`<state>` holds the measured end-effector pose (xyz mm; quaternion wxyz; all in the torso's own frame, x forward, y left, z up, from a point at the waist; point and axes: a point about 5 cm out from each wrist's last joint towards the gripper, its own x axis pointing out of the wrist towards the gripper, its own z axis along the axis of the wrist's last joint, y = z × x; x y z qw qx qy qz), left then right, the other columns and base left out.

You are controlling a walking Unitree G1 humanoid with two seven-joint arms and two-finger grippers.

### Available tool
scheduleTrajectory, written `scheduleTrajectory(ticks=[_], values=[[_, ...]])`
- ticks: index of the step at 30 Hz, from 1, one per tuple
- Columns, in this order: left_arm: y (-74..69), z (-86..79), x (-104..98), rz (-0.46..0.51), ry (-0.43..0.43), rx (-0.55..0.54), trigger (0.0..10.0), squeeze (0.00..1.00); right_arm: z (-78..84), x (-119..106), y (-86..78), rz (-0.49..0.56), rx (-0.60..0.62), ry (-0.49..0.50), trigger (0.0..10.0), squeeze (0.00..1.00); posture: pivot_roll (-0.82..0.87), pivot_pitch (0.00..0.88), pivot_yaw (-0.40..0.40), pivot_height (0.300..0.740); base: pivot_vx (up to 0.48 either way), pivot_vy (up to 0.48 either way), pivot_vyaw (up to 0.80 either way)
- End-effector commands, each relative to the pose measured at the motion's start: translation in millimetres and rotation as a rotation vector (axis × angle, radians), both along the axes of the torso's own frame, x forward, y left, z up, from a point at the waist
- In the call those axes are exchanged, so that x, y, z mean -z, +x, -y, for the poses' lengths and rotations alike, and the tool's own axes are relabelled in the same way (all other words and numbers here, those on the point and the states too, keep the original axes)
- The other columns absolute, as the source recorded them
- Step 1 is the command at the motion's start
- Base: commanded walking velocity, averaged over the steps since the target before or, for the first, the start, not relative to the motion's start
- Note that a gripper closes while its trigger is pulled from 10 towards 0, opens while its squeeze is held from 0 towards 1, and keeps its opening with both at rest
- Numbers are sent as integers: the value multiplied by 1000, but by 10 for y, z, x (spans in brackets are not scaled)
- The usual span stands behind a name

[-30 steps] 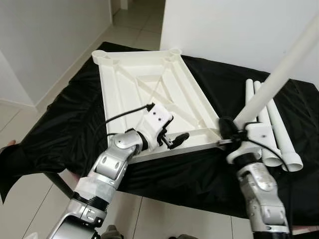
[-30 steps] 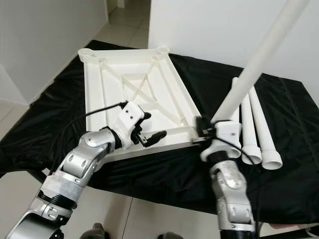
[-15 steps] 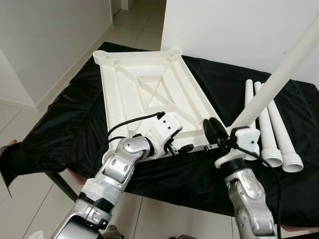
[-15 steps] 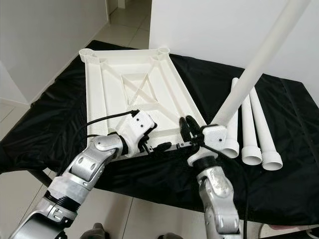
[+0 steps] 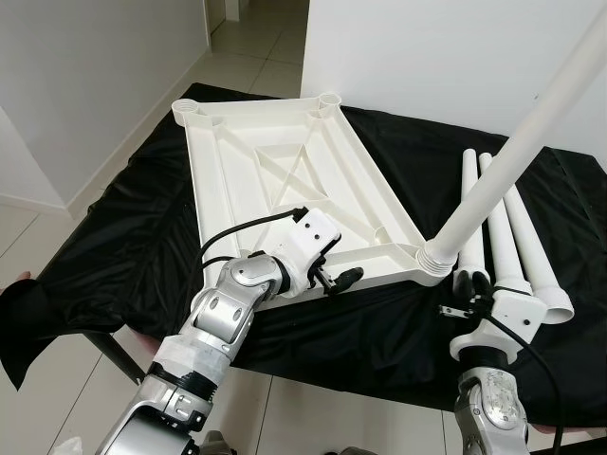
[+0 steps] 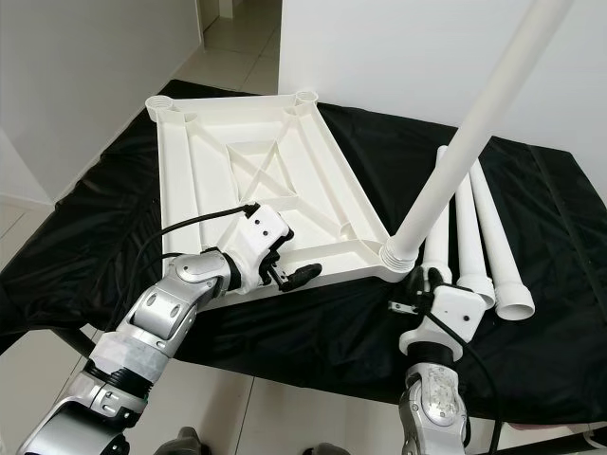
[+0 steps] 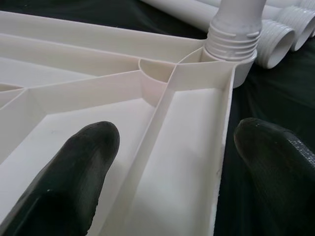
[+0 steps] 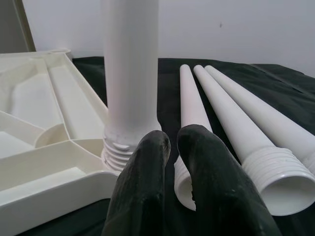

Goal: Building children table

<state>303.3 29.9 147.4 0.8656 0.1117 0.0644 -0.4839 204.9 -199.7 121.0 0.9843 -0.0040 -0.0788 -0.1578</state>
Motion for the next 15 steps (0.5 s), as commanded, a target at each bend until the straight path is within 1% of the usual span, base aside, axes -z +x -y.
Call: scheduleTrajectory(ticks=[1,2,3,7,11,12,14,15], values=[[57,1,-34,20,-3,-70,10000,0,91,72,5,-23,78,23,10000,212,31,0,-38,740,0,0,0],[57,1,-34,20,-3,-70,10000,0,91,72,5,-23,78,23,10000,212,31,0,-38,740,0,0,0],[58,-3,-38,22,-5,-72,10000,0,130,104,15,-27,107,47,10000,1000,36,0,-38,740,0,0,0],[63,-11,-58,28,-12,-77,10000,0,192,131,118,-16,135,83,10000,1000,44,0,-39,740,0,0,0],[58,-7,-64,30,-18,-72,10000,0,215,125,158,-6,153,91,10000,1000,47,0,-40,740,0,0,0],[-20,42,-93,38,-37,-2,10000,0,271,127,250,-13,173,81,10000,1000,54,0,-40,740,0,0,0],[-43,56,-101,40,-42,18,10000,0,286,127,274,-15,179,79,10000,1000,54,0,-40,740,0,0,0],[-77,73,-108,41,-48,41,10000,0,299,125,309,-11,171,81,10000,1000,59,0,-40,740,0,0,0]])
